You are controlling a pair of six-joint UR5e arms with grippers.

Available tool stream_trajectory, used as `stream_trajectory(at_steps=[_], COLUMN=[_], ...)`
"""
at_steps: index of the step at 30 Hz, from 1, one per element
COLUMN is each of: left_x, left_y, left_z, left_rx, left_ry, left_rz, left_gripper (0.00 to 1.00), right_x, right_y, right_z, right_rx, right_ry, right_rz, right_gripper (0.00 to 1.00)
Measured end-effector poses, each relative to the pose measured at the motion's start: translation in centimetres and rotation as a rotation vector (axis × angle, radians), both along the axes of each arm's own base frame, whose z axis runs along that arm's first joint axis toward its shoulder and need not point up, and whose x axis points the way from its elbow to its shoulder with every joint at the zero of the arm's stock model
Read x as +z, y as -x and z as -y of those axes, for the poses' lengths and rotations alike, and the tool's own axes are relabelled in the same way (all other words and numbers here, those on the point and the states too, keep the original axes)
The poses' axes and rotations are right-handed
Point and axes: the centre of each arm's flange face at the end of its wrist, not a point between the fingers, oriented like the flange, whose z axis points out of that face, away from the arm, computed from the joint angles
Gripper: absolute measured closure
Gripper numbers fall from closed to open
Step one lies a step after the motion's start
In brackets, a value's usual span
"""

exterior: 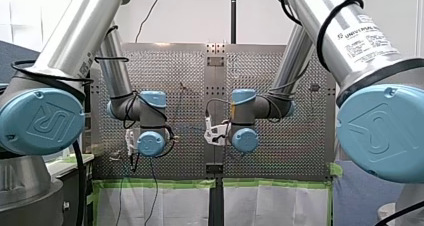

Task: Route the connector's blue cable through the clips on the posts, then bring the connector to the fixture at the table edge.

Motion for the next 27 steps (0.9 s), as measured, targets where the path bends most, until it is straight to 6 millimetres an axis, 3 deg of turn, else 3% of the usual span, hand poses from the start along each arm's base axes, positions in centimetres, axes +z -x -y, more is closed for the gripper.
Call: stream_trajectory(at_steps=[19,27], left_x=[0.0,0.0], left_y=[0.0,0.1], left_z=[0.0,0.0], left_rx=[0.0,0.0], left_ry=[-0.001,-0.002], left_rz=[0.0,-0.001], left_gripper=[1.0,1.0], right_x=[0.0,-3.1], right_y=[0.0,2.0], right_z=[0.0,0.4], right_rx=[0.002,-0.03], right_ry=[0.0,-0.067], right_rz=[0.0,-0.071], right_gripper=[1.0,1.0])
